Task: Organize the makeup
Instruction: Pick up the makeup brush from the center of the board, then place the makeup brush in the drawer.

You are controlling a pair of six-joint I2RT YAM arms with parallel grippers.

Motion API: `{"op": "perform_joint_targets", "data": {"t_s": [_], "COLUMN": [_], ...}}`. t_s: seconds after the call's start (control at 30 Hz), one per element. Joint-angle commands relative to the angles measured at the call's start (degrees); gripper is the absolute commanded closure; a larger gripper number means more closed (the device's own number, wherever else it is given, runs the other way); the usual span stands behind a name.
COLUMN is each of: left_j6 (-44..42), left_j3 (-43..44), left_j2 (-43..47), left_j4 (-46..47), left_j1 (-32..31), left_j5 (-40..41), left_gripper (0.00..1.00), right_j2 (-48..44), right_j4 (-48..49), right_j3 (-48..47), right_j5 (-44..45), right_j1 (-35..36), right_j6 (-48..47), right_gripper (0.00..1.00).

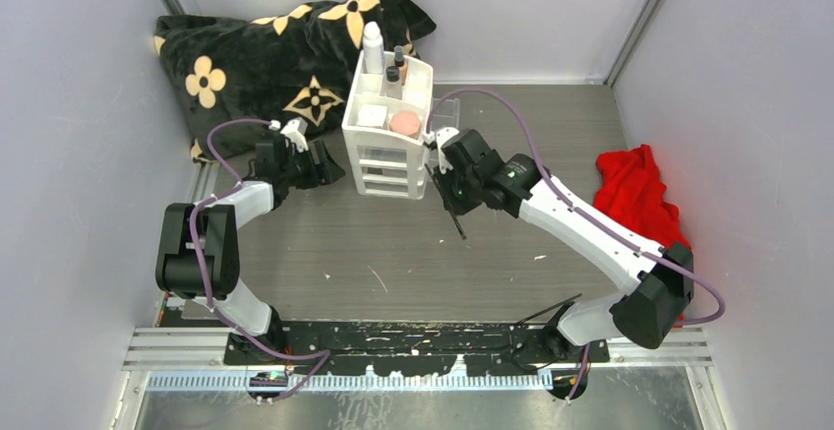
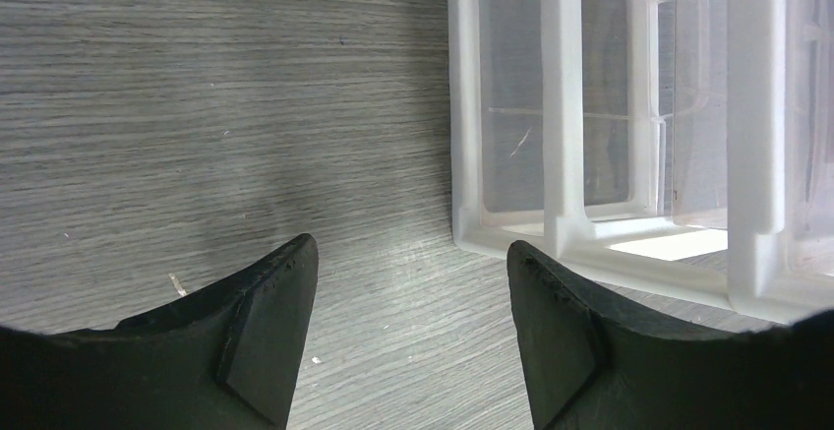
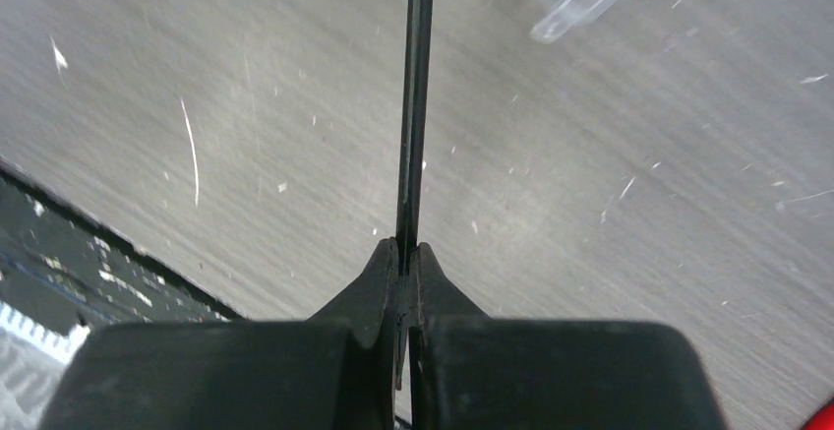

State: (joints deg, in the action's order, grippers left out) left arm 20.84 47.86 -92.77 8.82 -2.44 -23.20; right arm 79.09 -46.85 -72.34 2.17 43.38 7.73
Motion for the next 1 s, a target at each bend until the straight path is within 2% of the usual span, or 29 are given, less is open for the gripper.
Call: {"op": "perform_joint_targets", "data": {"t_s": [0.0,0.13,0.33,0.63,0.97], "left_j6": [0.43,0.67,0.87,0.96,1.04], "left_j3": [-0.1,-0.24,-0.45,-0.42,-0.46], "left_j2": [2.09,2.16,2.24,3.11,3.29], "left_j4": [3.03,3.37,3.7,3.23,3.05], "left_j1": [0.4,0.41,0.42,0.42,0.39], "left_j5": [-1.23,-1.27,-1.64,-1.76,-2.02], "left_gripper": [0.29,0.29,0.29,0.29,0.29], "right_j2": [-2.01,-0.51,3.45,11.34,18.29], "right_j4": [3.1,5.2,12.03,27.71,35.26], "right_j3": [-6.69,-9.85,-11.92,-12.02,-14.55], "right_j5": [7.19,13.25,14.5,6.67,-0.8], "right_j1": [-0.86,-2.52,-6.99,-14.94,-15.48], "right_j6": [2.69,2.66,2.28,6.98,14.18], "right_gripper": [0.99,0.99,0.99,0.99,0.99]}}
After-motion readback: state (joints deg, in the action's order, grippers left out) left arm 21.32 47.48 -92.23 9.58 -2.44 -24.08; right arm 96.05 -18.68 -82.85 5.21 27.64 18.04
